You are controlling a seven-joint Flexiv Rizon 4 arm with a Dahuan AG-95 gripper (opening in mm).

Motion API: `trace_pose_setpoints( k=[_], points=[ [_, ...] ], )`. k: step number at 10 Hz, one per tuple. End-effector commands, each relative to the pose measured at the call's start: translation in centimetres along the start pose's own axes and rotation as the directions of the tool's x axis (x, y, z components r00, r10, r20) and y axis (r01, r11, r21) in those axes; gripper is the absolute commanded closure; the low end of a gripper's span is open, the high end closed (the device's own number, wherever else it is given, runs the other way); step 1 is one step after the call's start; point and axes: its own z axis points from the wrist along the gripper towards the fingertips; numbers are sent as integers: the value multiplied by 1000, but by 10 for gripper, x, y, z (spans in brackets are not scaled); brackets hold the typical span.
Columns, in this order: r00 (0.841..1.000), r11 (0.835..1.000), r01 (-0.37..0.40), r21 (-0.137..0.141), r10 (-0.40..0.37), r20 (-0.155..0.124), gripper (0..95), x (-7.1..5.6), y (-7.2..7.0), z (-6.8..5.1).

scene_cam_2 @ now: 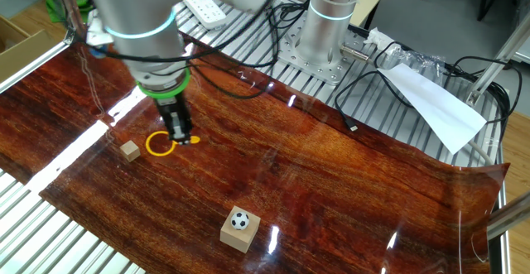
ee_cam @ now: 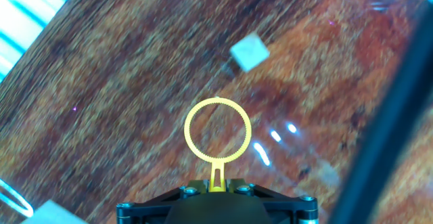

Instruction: Attach the bubble ring to the ball

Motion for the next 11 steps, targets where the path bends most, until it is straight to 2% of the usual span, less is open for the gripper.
trace_pose_setpoints(
  k=[1,5,11],
  points=[
    [1000,1000,7,-1,-7,-1,950,7,4,-1],
    [1000,1000,9,1,-9,6,950,32,20,0],
    [1000,1000,8,2,-8,11,950,67,35,-2]
  ],
)
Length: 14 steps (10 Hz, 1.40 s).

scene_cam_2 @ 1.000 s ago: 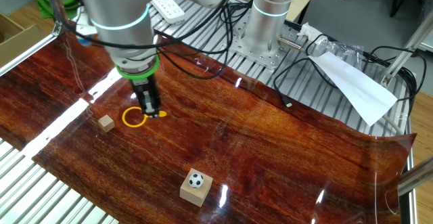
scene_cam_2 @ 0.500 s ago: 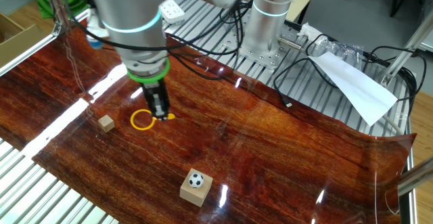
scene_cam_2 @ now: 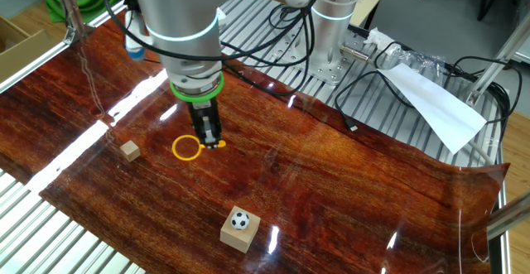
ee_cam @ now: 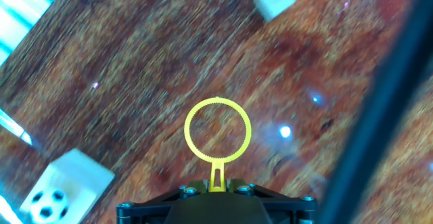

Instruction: Attach the bubble ring to the ball

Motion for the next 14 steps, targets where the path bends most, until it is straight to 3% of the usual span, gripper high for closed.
trace_pose_setpoints(
  k=[1,7,10,14],
  points=[
    [1000,1000,6,-1,-6,12,950,8,2,1],
    [1000,1000,10,-2,-10,11,950,6,6,4],
    [1000,1000,-2,13,2,28,950,6,6,4],
    [999,1000,-15,8,15,30,950,6,6,4]
  ],
)
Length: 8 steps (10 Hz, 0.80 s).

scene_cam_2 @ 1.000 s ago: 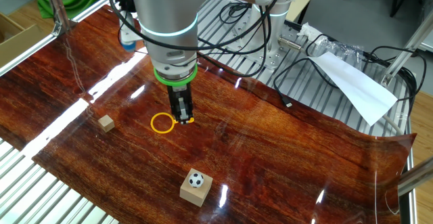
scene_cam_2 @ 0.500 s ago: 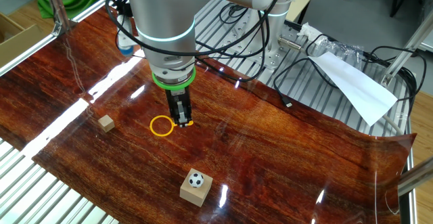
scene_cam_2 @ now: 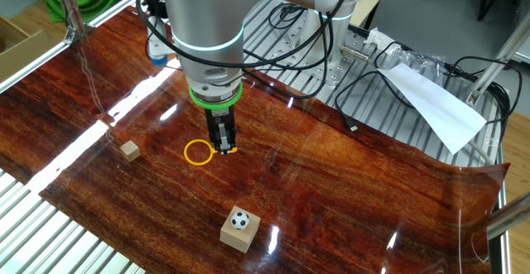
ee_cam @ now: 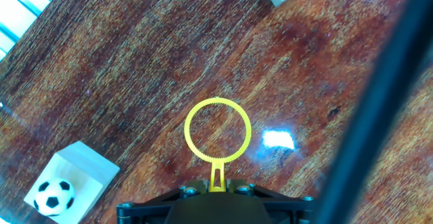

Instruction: Attach the bubble ring to the ball

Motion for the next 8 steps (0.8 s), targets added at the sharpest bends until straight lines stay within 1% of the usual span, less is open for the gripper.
trace_pose_setpoints(
  k=[1,3,8],
  points=[
    [1000,1000,-12,4,12,8,950,0,-1,0],
    [1000,1000,-12,14,12,24,950,0,-1,0],
    [1000,1000,-14,13,14,19,950,0,-1,0]
  ],
)
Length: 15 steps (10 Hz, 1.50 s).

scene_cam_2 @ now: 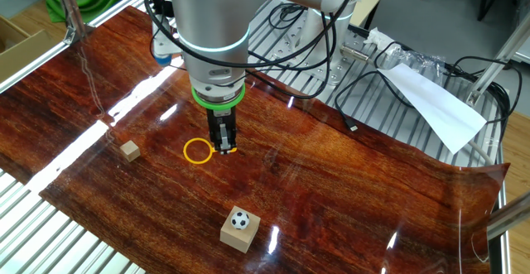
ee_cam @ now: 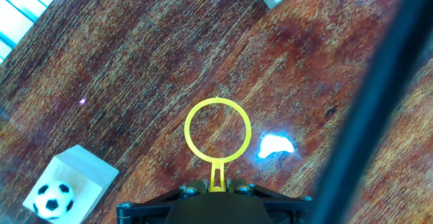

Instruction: Attach the bubble ring to the ball

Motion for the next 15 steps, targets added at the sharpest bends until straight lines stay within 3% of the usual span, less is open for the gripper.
trace_pose_setpoints(
  k=[1,8,15],
  points=[
    [1000,1000,17,-3,-17,2,950,0,0,0],
    [995,996,88,-34,-86,44,950,0,0,0],
    [971,971,232,-49,-229,64,950,0,0,0]
  ],
)
